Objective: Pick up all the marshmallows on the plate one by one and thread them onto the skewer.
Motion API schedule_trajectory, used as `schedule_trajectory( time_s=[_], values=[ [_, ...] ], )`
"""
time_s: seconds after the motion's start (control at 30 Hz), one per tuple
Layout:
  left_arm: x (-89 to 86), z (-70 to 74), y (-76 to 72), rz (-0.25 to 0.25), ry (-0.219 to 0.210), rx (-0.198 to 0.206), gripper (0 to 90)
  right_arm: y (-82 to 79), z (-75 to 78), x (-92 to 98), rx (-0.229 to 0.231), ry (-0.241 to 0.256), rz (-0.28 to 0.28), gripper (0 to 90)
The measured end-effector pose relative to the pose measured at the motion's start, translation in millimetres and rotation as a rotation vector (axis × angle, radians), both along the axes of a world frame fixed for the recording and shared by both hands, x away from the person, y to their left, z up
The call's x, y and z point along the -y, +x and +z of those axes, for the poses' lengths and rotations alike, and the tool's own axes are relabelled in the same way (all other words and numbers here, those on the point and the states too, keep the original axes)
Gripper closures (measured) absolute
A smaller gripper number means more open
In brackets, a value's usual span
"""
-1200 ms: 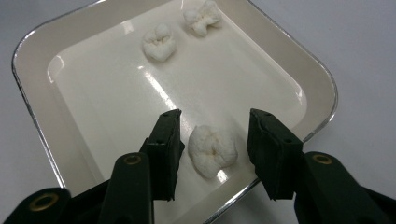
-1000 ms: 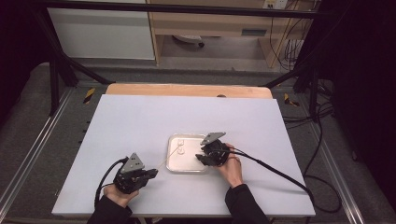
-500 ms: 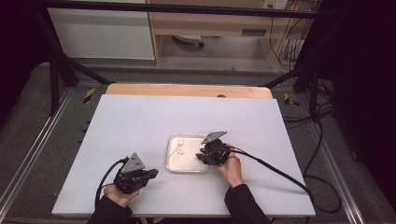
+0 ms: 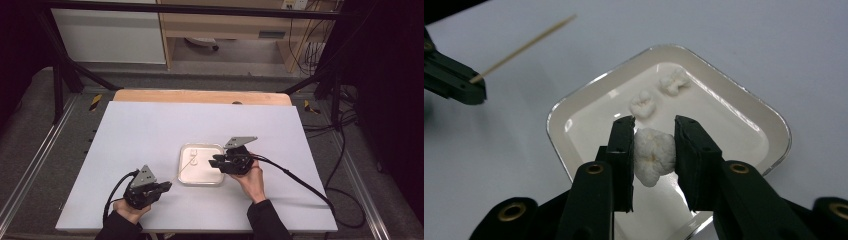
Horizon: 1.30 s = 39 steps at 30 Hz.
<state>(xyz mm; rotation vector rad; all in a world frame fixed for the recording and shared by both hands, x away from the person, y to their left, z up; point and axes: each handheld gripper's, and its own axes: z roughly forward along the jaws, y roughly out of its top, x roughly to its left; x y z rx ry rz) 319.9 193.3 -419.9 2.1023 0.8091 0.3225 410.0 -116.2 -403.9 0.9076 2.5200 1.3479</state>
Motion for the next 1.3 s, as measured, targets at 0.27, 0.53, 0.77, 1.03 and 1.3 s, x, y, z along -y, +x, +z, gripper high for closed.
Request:
schedule_trajectory(
  time_s=[0.27, 0.53, 0.77, 1.03, 1.3],
  values=[
    [5.7, -0.2, -4.2, -0.015, -0.039, 0.018, 88.4, -11.0, 15.9, 12.6, 0.014, 0.114, 0.009, 70.7],
    [11.4, -0.6, -9.1, -0.026, -0.081, 0.037, 88.4, -16.1, 27.4, 18.7, 0.009, 0.203, 0.016, 71.0],
    [18.1, -1.5, -11.6, -0.037, -0.086, 0.051, 88.5, -14.6, 36.1, 22.0, -0.014, 0.311, 0.025, 71.7],
    [20.8, -0.4, -14.9, -0.047, -0.095, 0.071, 88.4, -11.0, 38.5, 22.1, -0.043, 0.395, 0.032, 72.3],
    [21.9, 0.9, -17.0, -0.049, -0.103, 0.087, 88.5, -8.1, 37.9, 19.6, -0.076, 0.448, 0.045, 72.9]
  ],
)
